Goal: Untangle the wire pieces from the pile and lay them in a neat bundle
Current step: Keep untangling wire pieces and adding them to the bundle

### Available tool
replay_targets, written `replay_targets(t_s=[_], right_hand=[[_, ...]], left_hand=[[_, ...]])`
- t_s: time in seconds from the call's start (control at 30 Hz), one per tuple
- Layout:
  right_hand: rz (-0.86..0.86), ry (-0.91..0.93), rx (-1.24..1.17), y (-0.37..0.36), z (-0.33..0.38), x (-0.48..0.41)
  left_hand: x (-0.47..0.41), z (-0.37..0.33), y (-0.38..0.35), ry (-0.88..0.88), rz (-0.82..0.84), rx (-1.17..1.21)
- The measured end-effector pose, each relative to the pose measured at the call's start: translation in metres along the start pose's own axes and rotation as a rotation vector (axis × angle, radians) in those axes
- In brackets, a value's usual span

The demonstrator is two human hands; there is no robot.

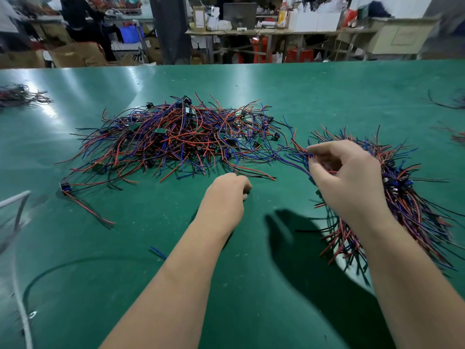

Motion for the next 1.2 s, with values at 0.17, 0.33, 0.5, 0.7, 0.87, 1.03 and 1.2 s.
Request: replay_targets(t_s=[0.17, 0.33, 0.5, 0.7, 0.87, 1.03, 1.2], right_hand=[[0.031, -0.038, -0.044, -0.005, -0.004, 0.001], [0.041, -0.056, -0.068, -0.007, -0.005, 0.003], [0.052, -0.065, -0.085, -0.009, -0.006, 0.003], [0.071, -0.075, -0.119, -0.012, -0.005, 0.006], [0.069, -0.092, -0.144, -0.012, -0.005, 0.006], [0.076, -0.089, -0.157, -0.013, -0.005, 0.006], [0.082, -0.076, -0.178, -0.014, -0.002, 0.007]], left_hand=[[0.004, 0.009, 0.002, 0.131, -0.089, 0.096], [0.011, 0.018, -0.003, 0.310, -0.128, -0.066], [0.006, 0.019, -0.008, 0.290, -0.068, -0.214], [0.008, 0.015, -0.011, 0.257, -0.063, -0.140], [0.006, 0.016, -0.018, 0.257, 0.050, -0.207], [0.004, 0.016, -0.008, 0.342, -0.051, -0.281], [0.007, 0.034, 0.006, 0.460, -0.144, -0.122]])
Point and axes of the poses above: each hand's wrist, its own x-axis away from the middle knuckle, its own y-axis out of the back of the hand, z = x × y, the point moved 5 cm from there along -x, towards the middle knuckle, and after that the axes turned 15 degrees about -x, right-handed, at the moved point
